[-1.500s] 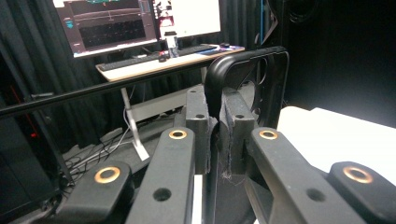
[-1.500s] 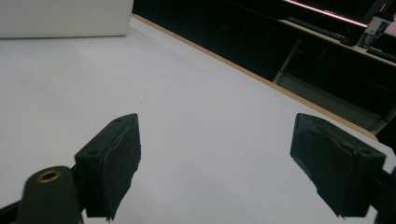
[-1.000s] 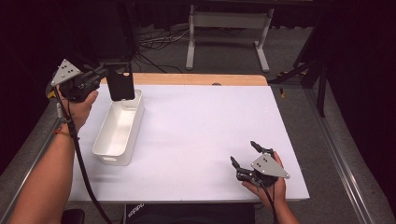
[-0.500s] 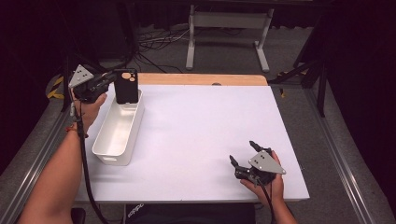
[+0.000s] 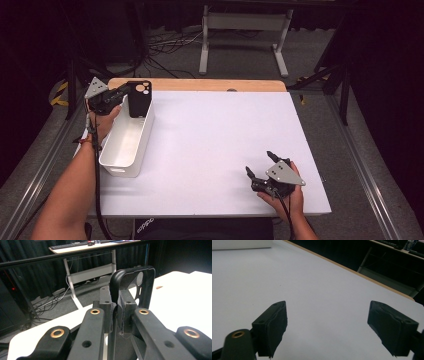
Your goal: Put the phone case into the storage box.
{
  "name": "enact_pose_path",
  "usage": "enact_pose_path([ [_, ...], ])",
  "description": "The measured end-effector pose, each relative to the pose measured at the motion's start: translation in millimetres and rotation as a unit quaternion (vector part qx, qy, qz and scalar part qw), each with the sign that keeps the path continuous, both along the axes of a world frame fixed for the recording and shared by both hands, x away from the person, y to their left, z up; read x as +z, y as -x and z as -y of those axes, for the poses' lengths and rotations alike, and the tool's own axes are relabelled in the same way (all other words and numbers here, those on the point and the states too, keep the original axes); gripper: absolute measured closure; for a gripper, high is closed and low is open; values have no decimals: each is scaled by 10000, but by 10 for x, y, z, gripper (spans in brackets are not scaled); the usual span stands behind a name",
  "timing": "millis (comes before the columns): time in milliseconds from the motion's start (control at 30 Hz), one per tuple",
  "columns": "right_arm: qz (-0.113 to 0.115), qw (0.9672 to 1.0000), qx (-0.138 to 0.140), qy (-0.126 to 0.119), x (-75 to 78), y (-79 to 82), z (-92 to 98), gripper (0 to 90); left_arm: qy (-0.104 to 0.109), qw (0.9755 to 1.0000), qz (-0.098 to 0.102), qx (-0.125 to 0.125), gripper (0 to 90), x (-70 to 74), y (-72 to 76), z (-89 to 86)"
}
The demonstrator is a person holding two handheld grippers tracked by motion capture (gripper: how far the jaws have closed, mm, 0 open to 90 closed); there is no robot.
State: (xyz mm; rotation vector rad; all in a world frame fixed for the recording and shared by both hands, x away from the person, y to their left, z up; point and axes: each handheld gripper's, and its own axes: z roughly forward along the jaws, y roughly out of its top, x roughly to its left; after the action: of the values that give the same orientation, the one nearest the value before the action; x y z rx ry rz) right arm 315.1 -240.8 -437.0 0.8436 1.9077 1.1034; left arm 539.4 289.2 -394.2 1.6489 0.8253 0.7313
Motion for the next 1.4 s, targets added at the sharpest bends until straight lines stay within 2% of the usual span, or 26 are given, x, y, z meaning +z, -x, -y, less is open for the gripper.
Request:
enact_pose_path([
  [233,-5,10000,44,5,9,5,-5,172,154,9999,-61,-22,839,-49,-16,-58],
  [433,-52,9999,67,-73,12,-3,1,172,64,9999,-101,96,834,-61,-24,-99],
  [500,-117,9998,95,-132,8,-8,8,173,-2,9997,-95,220,828,-70,-29,-111],
  [667,-126,9997,93,-165,10,-9,13,174,-23,9997,-118,234,825,-81,-37,-114],
  [933,-142,9997,110,-149,9,-8,14,175,-228,9989,-246,323,801,-99,-39,-103],
  [1067,-108,9998,83,-115,14,0,11,179,-301,9985,-273,373,781,-135,-37,-108],
  [1133,2,9999,-29,-111,18,9,11,187,-368,9981,-300,395,766,-159,-26,-110],
  [1400,-6,9999,-20,-119,23,0,2,186,-404,9979,-272,436,764,-139,7,-126],
])
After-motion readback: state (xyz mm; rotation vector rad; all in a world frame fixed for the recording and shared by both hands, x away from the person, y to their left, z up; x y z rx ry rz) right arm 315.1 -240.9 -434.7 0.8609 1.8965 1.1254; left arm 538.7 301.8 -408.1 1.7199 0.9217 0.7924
